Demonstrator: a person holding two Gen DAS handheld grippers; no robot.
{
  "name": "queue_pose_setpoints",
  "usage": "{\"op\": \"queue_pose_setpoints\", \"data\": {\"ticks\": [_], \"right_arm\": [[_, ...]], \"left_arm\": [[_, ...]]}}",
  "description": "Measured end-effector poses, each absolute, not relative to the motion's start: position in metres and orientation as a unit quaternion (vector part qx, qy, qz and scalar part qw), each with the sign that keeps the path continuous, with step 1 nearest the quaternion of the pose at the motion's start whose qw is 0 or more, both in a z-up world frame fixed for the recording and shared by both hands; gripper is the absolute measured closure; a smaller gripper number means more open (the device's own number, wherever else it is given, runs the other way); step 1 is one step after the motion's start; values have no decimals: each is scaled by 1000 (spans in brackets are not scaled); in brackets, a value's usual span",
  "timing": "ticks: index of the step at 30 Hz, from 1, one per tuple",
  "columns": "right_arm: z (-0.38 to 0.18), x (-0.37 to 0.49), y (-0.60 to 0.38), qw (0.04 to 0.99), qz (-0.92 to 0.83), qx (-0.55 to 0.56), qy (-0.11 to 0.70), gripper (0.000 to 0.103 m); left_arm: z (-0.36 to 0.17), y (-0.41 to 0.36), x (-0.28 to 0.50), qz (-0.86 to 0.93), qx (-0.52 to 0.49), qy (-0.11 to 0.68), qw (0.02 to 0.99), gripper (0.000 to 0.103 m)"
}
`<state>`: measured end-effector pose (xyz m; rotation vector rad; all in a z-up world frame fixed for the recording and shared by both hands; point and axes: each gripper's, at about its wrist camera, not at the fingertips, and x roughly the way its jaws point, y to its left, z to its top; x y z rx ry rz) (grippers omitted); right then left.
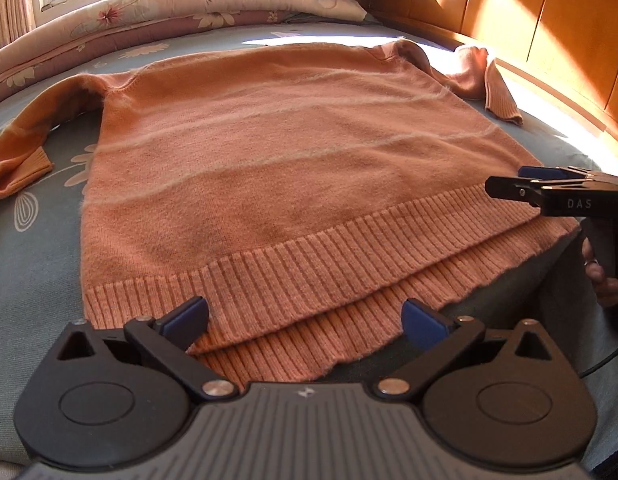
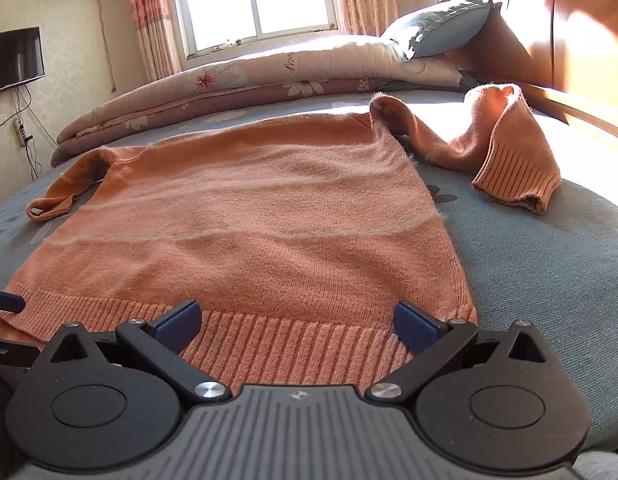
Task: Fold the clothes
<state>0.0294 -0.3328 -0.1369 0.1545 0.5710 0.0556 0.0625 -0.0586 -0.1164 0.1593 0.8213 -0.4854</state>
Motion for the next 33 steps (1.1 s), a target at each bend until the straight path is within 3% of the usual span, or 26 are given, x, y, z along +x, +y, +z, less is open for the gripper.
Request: {"op": "queue_pose_setpoints", "data": {"ticks": [6,13,18,26,33], "right_arm": [[-138,29,-329,957,21,67,280,0],[-137,24,-332,958,23,82,275,0],[-137,25,-327,958,18,69,279,0],[-138,26,-321,958,9,40,284,0],[-138,26,-319,958,8,36,284,0]], "left_arm": [[-102,-43,80,-200,33,353,913,1],[-122,-26,91,-126,18,376,918,1],[-106,-14,88,-148,-1,371,917,1],[-105,-17,141,-145,-32,380,913,1],[-117,-20,113,-146,-12,390,909,1]]}}
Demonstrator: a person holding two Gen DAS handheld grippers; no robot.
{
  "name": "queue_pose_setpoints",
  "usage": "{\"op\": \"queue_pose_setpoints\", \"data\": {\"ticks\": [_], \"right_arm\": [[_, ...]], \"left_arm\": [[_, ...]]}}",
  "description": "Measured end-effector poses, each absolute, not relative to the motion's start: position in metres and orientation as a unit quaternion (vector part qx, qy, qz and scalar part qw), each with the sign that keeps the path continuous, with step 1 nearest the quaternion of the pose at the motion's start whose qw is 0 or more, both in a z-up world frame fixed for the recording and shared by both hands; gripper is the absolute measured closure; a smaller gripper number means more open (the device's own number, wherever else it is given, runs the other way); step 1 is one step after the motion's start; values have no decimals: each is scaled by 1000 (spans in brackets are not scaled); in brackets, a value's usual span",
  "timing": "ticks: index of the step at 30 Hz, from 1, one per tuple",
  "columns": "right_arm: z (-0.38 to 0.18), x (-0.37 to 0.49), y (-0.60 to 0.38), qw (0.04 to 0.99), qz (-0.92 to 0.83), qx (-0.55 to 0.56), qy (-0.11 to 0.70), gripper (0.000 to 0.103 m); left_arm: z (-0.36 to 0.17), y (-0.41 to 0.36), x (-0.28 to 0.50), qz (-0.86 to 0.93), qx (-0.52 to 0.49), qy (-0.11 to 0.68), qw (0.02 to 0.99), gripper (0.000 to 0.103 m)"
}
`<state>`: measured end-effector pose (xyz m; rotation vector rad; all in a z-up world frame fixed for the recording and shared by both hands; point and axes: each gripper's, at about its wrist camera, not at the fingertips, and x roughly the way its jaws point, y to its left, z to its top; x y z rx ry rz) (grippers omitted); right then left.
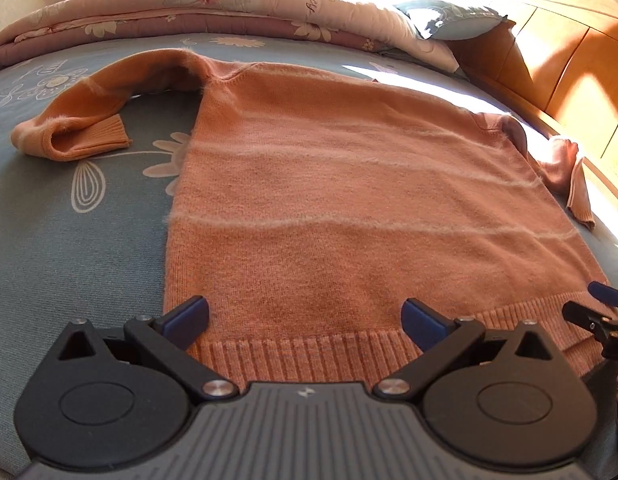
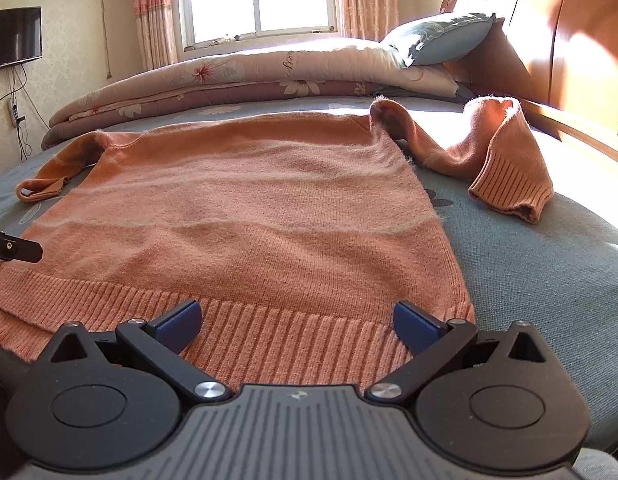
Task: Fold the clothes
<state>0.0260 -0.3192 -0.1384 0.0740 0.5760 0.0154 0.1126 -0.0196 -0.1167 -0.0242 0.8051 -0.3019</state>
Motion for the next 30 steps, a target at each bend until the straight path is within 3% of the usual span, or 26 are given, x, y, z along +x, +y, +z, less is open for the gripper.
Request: {"op": "queue_pose_setpoints", "data": {"ticks": [5,10,18,23,30], "right_arm": [[-139,26,-317,958,5,27,285,0],[-137,24,-321,957,1,38,286,0],[-120,9,-367,943,-77,147,288,0],[-98,9,-370,934,15,232,270,0],[-112,34,-326,897,126,263,332,0]], "left_arm": [[-105,-34,90,-166,29,357,919,1],[-111,-55,92,-160,52,375,912,1],[-106,-46,79,-152,34,377,913,1],[-96,-54,79,-143,50,374,915,1],[-113,-75,64,-173,124,385,898,1]]}}
